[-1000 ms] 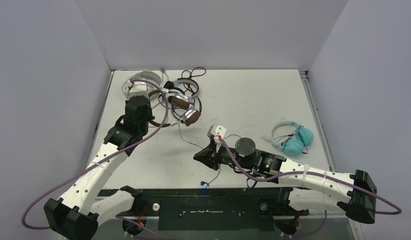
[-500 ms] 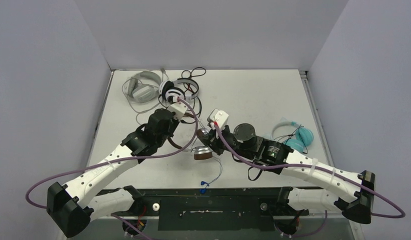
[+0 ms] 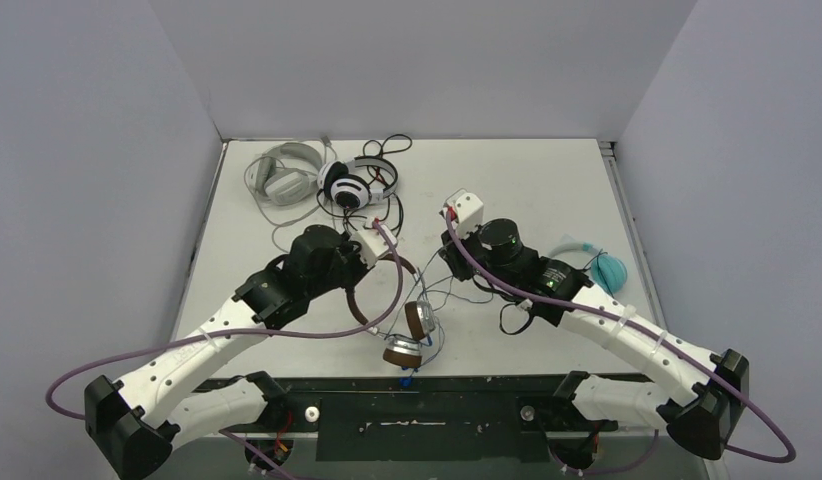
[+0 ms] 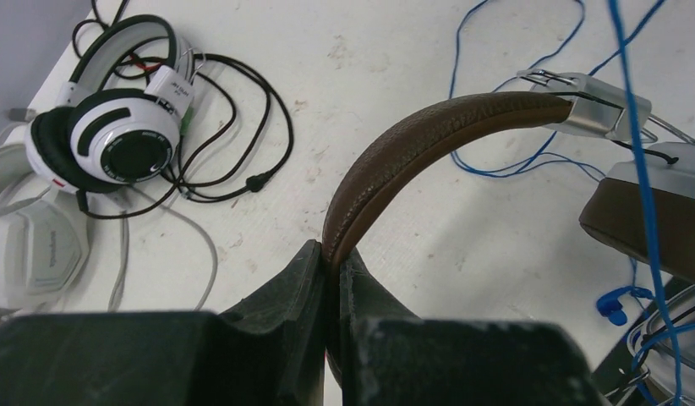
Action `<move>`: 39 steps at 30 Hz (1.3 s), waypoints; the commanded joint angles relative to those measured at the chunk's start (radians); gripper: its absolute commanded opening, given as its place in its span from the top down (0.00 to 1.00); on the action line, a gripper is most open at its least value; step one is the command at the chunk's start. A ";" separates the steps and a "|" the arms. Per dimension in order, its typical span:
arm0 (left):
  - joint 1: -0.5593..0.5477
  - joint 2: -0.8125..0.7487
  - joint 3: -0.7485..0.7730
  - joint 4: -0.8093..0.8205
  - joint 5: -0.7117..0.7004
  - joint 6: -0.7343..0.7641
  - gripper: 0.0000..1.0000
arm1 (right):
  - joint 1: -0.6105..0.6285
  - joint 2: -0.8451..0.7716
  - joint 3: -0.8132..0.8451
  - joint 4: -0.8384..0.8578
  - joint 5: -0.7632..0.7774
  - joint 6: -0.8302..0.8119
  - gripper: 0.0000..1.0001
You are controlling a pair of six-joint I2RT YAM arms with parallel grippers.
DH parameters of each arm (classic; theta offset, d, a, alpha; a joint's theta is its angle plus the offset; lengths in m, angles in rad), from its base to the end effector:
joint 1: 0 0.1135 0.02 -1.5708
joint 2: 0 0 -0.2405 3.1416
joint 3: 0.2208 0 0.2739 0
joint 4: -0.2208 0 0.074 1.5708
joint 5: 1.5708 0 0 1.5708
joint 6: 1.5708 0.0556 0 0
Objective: Wrap the headphones
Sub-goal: Wrap the headphones cable around the headphones.
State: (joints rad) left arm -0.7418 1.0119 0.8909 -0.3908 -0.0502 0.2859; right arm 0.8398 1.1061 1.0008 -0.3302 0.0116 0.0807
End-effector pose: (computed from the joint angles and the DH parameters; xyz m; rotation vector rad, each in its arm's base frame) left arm 0.2068 -0.1857 0.2813 1.0003 1.8347 -0.2252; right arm 0.2020 0.2243 0.3054 -0.7538 1.9102 0.5710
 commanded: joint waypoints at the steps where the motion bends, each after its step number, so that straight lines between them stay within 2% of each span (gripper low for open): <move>1: -0.005 -0.052 0.041 0.042 0.161 0.005 1.00 | -0.050 -0.008 -0.050 0.038 0.000 0.053 0.85; 9: -0.003 -0.065 0.068 0.048 0.125 -0.121 1.00 | -0.171 -0.101 -0.209 0.159 -0.072 0.136 0.86; 15: 0.000 -0.044 0.111 0.027 0.124 -0.206 1.00 | -0.200 -0.150 -0.311 0.237 -0.064 0.180 0.86; 20: 0.014 -0.047 0.149 0.052 0.147 -0.346 1.00 | -0.214 -0.139 -0.385 0.319 -0.109 0.231 0.86; 23: 0.033 -0.054 0.164 0.091 0.139 -0.526 1.00 | -0.217 -0.130 -0.443 0.439 -0.222 0.252 0.85; 31: 0.105 -0.041 0.188 0.230 0.319 -0.905 1.00 | -0.212 -0.138 -0.662 0.934 -0.524 0.340 0.79; 35: 0.107 0.002 0.213 0.255 0.384 -1.051 1.00 | -0.197 -0.097 -0.723 1.112 -0.560 0.348 0.78; 39: 0.107 0.037 0.241 0.226 0.393 -1.108 1.00 | -0.182 -0.053 -0.726 1.194 -0.566 0.346 0.68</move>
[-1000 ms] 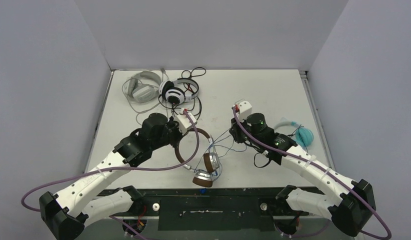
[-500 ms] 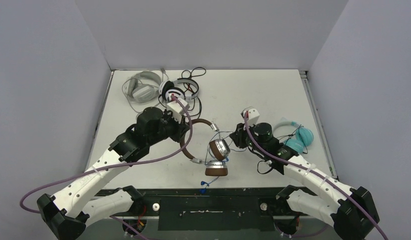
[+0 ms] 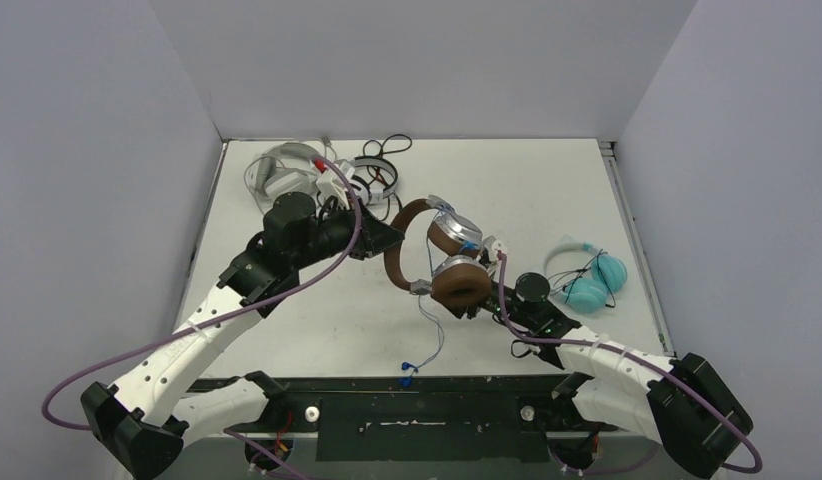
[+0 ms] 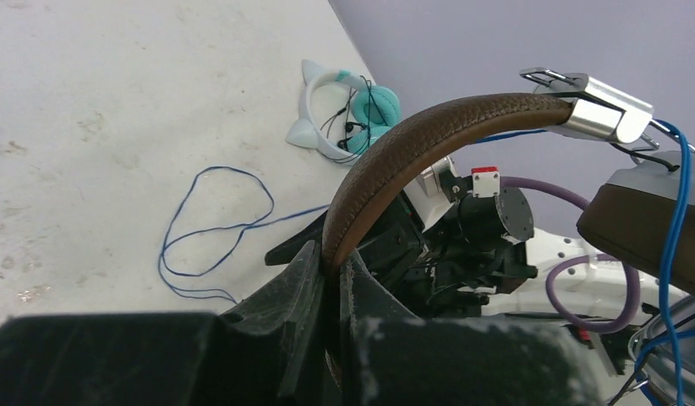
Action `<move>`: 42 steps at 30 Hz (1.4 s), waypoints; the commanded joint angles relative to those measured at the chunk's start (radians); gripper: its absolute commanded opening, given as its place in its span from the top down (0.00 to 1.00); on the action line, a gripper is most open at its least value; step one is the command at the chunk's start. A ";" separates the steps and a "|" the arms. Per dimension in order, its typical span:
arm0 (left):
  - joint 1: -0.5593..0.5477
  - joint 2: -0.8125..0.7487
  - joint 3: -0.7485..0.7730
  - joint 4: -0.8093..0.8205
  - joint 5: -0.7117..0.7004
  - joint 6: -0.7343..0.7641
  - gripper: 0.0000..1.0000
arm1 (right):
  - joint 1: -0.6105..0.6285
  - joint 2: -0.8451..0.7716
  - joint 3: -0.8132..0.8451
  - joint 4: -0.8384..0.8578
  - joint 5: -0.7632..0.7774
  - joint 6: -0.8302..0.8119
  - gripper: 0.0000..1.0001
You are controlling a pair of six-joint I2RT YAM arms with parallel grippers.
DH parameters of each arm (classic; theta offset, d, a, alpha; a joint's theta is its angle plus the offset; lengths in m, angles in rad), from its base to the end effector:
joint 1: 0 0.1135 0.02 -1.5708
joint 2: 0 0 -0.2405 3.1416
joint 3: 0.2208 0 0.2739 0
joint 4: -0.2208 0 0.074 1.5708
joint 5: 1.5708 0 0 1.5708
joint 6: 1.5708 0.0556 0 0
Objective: Wrap the headphones
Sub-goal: Wrap the headphones cable around the headphones.
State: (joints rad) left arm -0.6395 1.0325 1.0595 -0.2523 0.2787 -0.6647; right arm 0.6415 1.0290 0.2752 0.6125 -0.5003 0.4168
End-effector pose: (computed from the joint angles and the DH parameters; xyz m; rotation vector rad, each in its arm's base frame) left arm 0.2207 -0.1832 0.3587 0.1921 1.9399 -1.1527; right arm 0.1871 0.1730 0.1631 -0.6004 1.7499 1.1896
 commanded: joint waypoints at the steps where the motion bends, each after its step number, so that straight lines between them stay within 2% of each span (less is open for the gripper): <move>1: 0.004 0.018 0.073 0.084 0.062 -0.164 1.00 | 0.021 0.029 -0.002 0.260 -0.047 0.003 0.62; 5: 0.006 0.028 0.069 0.086 0.057 -0.198 1.00 | 0.026 0.030 -0.022 0.321 -0.035 -0.021 0.39; 7: 0.006 0.033 0.074 0.088 0.069 -0.213 1.00 | 0.027 0.025 -0.030 0.317 0.026 -0.041 0.32; 10: 0.006 0.037 0.090 0.082 0.078 -0.216 1.00 | 0.026 0.007 -0.041 0.287 0.124 -0.059 0.32; 15: 0.007 0.036 0.120 0.064 0.085 -0.215 1.00 | 0.026 -0.053 -0.065 0.263 0.196 -0.078 0.28; 22: 0.006 0.064 0.171 0.054 0.151 -0.230 1.00 | 0.026 0.000 0.014 0.226 0.253 -0.108 0.29; 27: 0.006 0.067 0.177 0.055 0.166 -0.235 1.00 | 0.031 0.089 0.093 0.265 0.189 -0.121 0.39; 30: 0.008 0.069 0.178 0.066 0.166 -0.239 1.00 | 0.065 0.159 0.121 0.292 0.147 -0.133 0.53; 32: 0.012 0.075 0.189 0.066 0.146 -0.237 1.00 | 0.111 0.195 0.132 0.294 0.144 -0.141 0.68; 34: 0.019 0.075 0.206 0.049 0.093 -0.220 1.00 | 0.155 0.203 0.133 0.306 0.125 -0.143 0.92; 35: 0.027 0.074 0.219 0.030 0.058 -0.201 1.00 | 0.179 0.192 0.129 0.312 0.110 -0.144 0.98; 39: 0.084 0.078 0.276 -0.083 -0.117 -0.070 1.00 | 0.261 0.108 0.097 0.318 0.071 -0.114 1.00; 42: 0.103 0.082 0.296 -0.156 -0.328 0.028 1.00 | 0.304 0.066 0.102 0.252 0.023 -0.075 1.00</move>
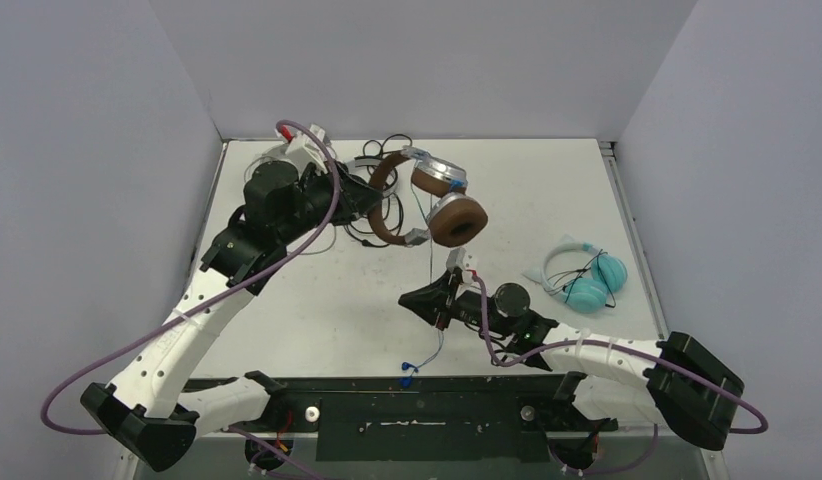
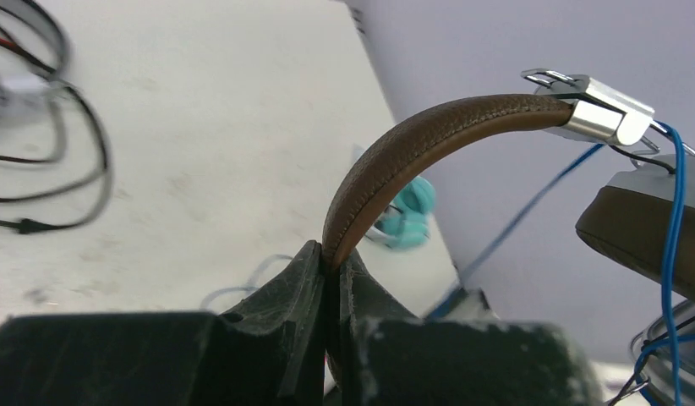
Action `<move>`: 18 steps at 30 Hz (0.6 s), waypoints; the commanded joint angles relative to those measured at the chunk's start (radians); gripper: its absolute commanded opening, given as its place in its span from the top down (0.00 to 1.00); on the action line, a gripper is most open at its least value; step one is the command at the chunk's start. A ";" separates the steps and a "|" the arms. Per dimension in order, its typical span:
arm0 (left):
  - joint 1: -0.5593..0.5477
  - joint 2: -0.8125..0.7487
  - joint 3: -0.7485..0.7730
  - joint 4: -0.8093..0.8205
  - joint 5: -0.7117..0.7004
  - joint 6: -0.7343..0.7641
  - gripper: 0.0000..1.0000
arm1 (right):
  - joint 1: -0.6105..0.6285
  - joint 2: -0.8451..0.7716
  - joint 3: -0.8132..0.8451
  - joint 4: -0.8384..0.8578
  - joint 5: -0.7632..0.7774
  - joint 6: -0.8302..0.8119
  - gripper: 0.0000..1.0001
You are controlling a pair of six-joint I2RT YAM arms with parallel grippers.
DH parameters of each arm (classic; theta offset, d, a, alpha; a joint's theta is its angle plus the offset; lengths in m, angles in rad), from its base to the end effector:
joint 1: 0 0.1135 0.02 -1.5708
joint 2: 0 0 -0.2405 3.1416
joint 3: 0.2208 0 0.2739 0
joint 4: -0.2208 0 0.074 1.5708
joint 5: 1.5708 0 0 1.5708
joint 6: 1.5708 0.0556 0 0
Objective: Wrap the headphones
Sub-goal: Wrap the headphones cable around the headphones.
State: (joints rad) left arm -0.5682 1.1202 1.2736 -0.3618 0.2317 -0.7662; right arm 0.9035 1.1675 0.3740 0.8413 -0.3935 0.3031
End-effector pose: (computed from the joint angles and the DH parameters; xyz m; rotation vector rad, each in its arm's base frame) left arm 0.2422 -0.1698 0.4036 -0.0095 1.9286 -1.1387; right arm 0.1572 0.2339 0.1923 -0.8080 1.4571 1.2383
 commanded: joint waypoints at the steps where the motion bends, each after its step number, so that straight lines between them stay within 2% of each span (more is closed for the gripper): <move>1: 0.031 -0.008 0.073 -0.051 -0.358 0.153 1.00 | 0.063 -0.082 0.009 -0.006 -0.090 0.041 1.00; 4: 0.031 -0.020 0.019 -0.013 -0.511 0.212 1.00 | 0.137 -0.111 0.018 -0.082 -0.069 0.041 1.00; 9: 0.025 -0.024 -0.069 0.053 -0.644 0.327 1.00 | 0.246 -0.138 0.054 -0.175 -0.030 0.053 1.00; 12: 0.010 -0.009 -0.084 0.052 -0.725 0.424 1.00 | 0.265 -0.156 0.100 -0.274 0.007 0.043 1.00; 18: -0.081 -0.052 -0.184 0.136 -0.744 0.724 1.00 | 0.267 -0.169 0.236 -0.548 0.097 -0.035 1.00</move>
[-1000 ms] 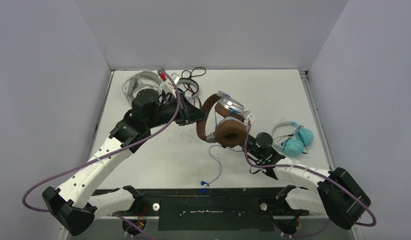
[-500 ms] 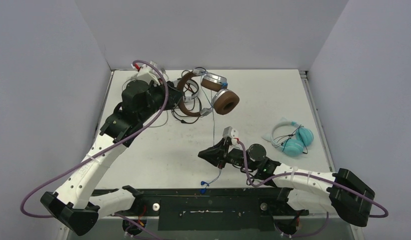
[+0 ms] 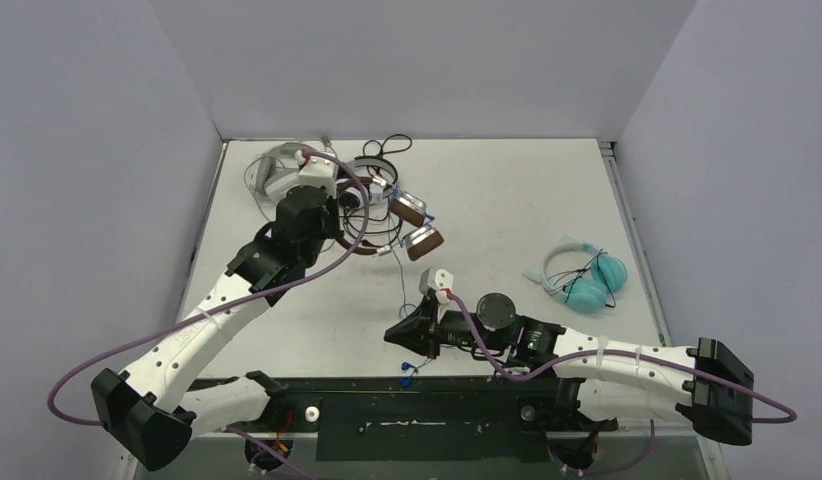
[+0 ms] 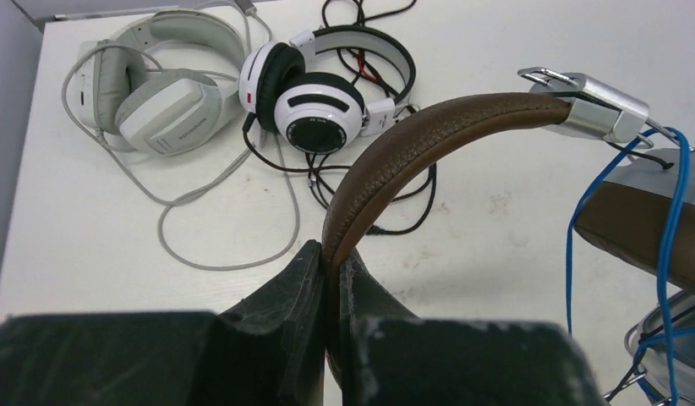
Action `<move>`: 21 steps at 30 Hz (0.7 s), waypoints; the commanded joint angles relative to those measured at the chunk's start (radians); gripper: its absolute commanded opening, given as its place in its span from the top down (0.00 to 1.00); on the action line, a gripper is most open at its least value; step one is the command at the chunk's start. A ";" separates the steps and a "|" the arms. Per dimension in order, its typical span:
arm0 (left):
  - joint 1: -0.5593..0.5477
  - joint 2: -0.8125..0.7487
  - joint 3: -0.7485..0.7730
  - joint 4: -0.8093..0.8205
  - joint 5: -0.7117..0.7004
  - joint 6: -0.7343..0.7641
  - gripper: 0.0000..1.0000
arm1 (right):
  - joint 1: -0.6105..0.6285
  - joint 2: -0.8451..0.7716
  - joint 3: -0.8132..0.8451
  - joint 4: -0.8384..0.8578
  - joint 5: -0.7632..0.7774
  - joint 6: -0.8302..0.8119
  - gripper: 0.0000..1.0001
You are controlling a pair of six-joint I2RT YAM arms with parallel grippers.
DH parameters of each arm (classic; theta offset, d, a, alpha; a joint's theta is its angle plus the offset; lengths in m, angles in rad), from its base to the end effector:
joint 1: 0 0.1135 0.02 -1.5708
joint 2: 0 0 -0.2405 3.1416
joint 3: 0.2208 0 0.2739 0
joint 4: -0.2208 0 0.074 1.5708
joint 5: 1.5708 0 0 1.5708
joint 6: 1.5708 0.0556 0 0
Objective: Wrap the headphones
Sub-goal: Wrap the headphones cable around the headphones.
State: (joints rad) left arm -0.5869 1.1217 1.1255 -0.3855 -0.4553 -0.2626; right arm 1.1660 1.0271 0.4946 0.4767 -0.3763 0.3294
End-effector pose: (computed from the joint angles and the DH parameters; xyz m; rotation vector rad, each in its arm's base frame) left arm 0.2614 -0.1445 0.3450 0.0130 1.9139 -0.1278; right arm 0.0922 0.2671 0.2283 -1.0293 1.5161 1.4115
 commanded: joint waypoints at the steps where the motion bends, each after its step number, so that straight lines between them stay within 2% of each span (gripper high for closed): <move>1: -0.082 -0.063 -0.054 0.171 -0.056 0.267 1.00 | 0.003 -0.025 0.144 -0.228 0.101 -0.073 1.00; 5: -0.158 -0.086 -0.116 0.187 -0.006 0.442 1.00 | 0.002 -0.010 0.252 -0.406 0.236 -0.127 1.00; 11: -0.196 -0.082 -0.161 0.151 0.049 0.528 1.00 | -0.023 -0.003 0.396 -0.624 0.468 -0.184 1.00; 14: -0.224 -0.061 -0.172 0.109 0.070 0.591 1.00 | -0.061 0.009 0.463 -0.708 0.462 -0.211 1.00; 21: -0.299 -0.026 -0.183 0.054 0.024 0.658 1.00 | -0.161 0.028 0.532 -0.826 0.413 -0.248 0.97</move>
State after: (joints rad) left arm -0.8558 1.0981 0.9382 -0.3374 -0.4194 0.3336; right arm 1.0473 1.0458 0.9703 -0.2680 0.0177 0.1219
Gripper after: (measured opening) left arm 0.051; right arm 0.033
